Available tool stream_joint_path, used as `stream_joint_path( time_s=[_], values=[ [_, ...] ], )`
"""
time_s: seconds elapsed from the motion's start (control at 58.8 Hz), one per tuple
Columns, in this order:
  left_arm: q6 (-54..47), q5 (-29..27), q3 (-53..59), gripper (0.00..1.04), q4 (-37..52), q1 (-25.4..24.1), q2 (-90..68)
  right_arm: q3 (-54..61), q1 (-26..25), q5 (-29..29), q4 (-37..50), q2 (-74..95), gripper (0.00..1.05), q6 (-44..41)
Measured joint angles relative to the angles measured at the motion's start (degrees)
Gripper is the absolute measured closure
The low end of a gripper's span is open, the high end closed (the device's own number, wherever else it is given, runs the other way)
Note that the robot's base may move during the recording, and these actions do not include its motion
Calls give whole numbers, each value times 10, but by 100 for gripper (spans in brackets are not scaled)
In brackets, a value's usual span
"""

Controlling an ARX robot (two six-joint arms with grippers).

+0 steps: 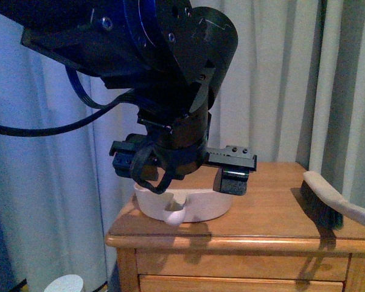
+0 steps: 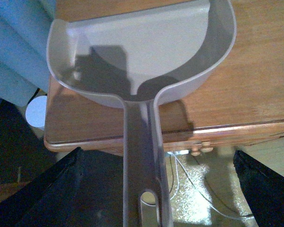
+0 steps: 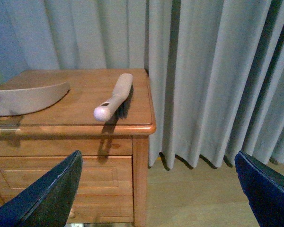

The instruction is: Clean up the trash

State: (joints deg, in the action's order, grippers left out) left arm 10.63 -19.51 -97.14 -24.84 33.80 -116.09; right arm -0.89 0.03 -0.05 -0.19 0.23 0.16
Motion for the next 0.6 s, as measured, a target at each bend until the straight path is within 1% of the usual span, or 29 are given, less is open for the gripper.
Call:
stream_joint_path(
  time_s=[0.255,0.494,0.596],
  values=[
    [-21,2,-19,8,10,-5,-43,0,0,0,0,0,7,0],
    [-38,2,-24,8,21,-26,-58,0,0,0,0,0,7,0],
    [-39,11,-24,8,23,-29,-64,0,0,0,0,0,7,0]
  ],
)
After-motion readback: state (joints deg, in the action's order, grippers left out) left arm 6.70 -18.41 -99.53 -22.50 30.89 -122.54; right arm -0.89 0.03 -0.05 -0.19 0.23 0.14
